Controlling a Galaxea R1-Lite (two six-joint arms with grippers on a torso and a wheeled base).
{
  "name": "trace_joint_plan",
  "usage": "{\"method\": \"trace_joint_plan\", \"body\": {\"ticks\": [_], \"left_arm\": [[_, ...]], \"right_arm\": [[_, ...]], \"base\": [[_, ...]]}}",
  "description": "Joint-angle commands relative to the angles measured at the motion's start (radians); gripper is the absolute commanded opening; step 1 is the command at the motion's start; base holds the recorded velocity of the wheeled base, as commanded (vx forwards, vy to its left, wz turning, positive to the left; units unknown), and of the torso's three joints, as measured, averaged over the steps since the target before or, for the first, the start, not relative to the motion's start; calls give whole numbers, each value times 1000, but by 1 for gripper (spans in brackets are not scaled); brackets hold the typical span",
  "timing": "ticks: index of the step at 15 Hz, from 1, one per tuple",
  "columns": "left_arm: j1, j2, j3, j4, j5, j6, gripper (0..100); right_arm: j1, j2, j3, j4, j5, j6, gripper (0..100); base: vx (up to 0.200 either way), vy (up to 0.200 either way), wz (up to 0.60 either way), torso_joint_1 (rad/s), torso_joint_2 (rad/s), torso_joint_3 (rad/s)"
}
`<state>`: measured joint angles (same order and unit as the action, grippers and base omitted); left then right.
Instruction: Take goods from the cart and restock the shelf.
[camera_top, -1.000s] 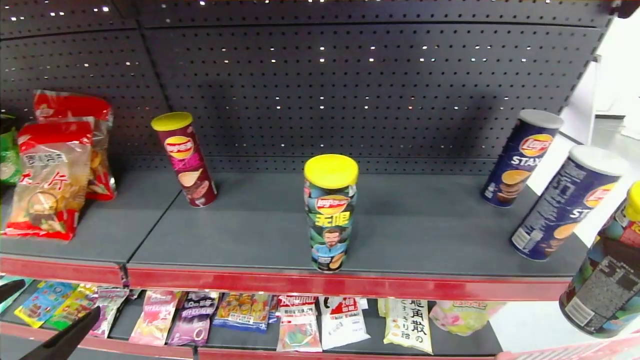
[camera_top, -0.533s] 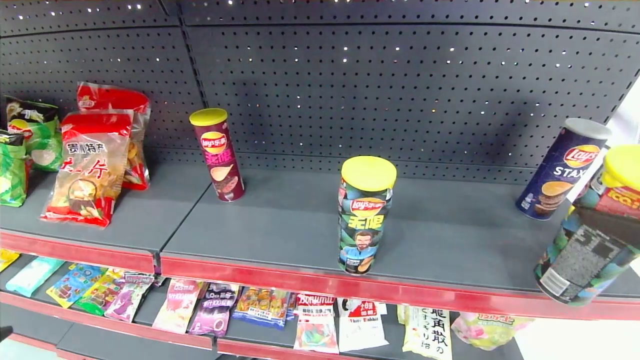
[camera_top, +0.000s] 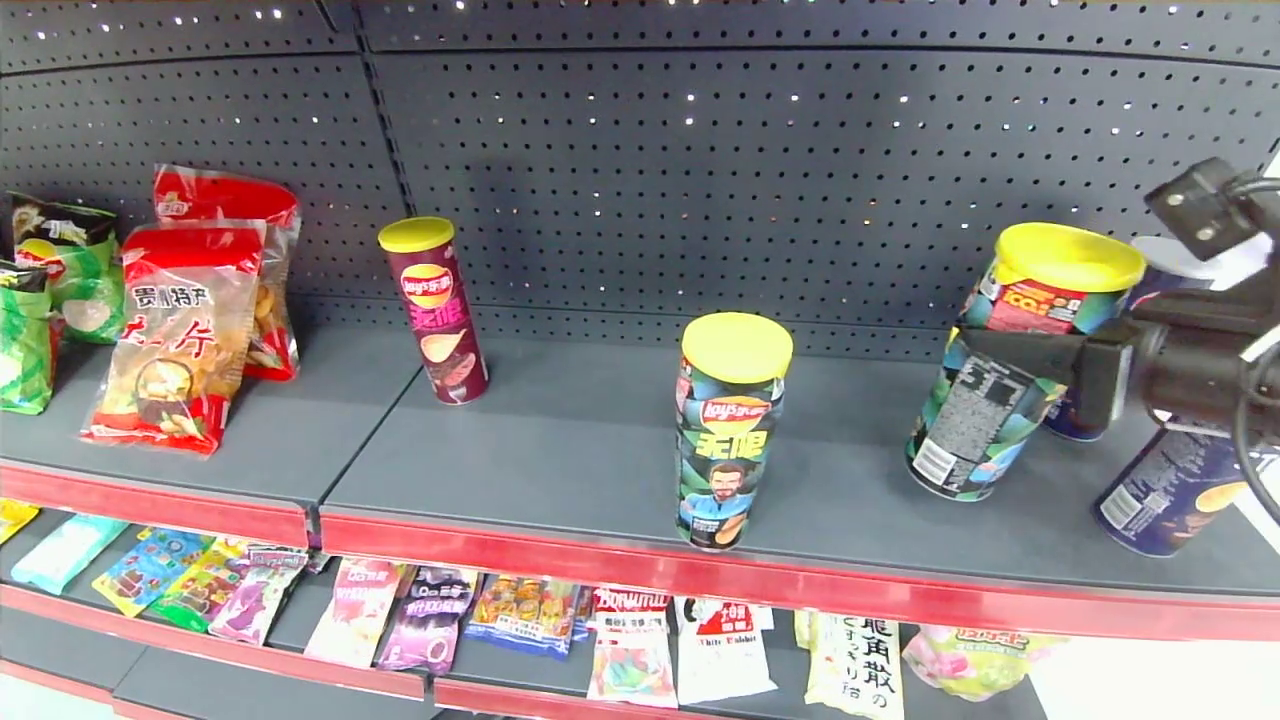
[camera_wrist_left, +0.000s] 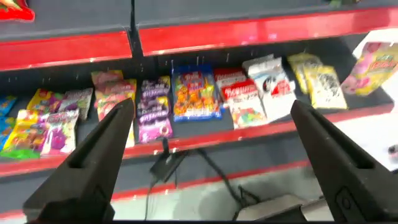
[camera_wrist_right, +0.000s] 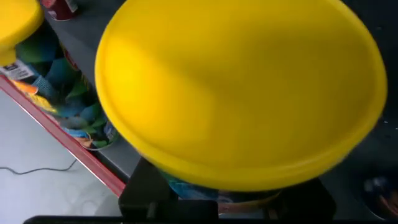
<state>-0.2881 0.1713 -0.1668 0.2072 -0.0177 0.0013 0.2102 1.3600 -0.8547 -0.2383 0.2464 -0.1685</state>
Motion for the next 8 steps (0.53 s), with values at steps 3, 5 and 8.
{"method": "trace_joint_plan", "body": {"ticks": [3, 5, 8], "left_arm": [[-14, -141, 79, -63, 67, -47, 100], [-19, -159, 79, -65, 54, -58, 100], [-33, -171, 81, -65, 111, -17, 100]], "right_arm": [[11, 209, -141, -10, 50, 9, 0], [20, 272, -205, -9, 90, 3, 0], [61, 399, -325, -10, 128, 4, 0]], "base": [[0, 0, 0, 0, 0, 0], [0, 0, 0, 0, 0, 0], [0, 0, 0, 0, 0, 0]]}}
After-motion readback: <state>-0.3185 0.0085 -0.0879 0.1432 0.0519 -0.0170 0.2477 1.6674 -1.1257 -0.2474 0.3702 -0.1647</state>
